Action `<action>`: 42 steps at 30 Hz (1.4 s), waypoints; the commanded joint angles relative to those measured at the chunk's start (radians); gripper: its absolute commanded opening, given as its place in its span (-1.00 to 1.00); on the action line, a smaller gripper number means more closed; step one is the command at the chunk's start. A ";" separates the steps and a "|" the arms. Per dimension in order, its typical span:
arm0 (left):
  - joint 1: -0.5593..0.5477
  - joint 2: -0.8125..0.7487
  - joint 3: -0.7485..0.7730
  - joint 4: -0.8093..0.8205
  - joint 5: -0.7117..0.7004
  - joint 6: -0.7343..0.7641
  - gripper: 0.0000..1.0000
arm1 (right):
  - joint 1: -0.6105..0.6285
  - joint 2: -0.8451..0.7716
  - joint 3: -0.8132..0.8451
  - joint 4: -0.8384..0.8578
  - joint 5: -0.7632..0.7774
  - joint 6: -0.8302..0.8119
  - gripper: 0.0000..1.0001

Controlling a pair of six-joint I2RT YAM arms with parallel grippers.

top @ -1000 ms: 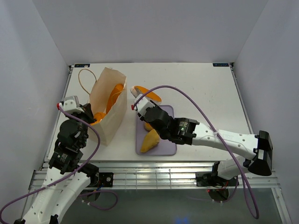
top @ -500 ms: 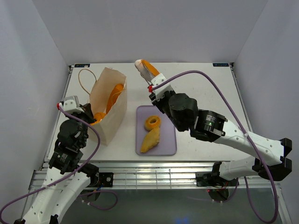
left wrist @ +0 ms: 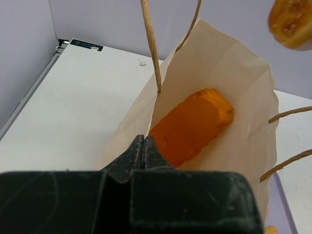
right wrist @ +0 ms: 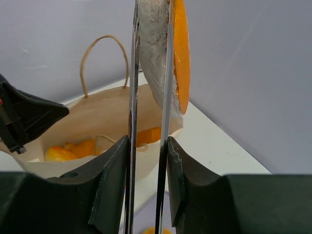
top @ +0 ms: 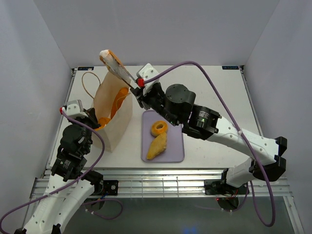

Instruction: Place the fake bread into the paper bag

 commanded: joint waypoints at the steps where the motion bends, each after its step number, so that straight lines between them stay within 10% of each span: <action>1: -0.006 0.002 -0.002 -0.001 -0.013 0.004 -1.00 | 0.000 0.015 0.058 0.111 -0.139 0.060 -0.26; 23: -0.006 -0.001 0.000 0.001 -0.016 0.005 -1.00 | 0.002 -0.057 -0.278 0.295 -0.305 0.340 -0.20; 42: -0.006 0.000 -0.003 -0.001 -0.020 0.005 -1.00 | 0.000 -0.066 -0.233 0.243 -0.238 0.359 0.24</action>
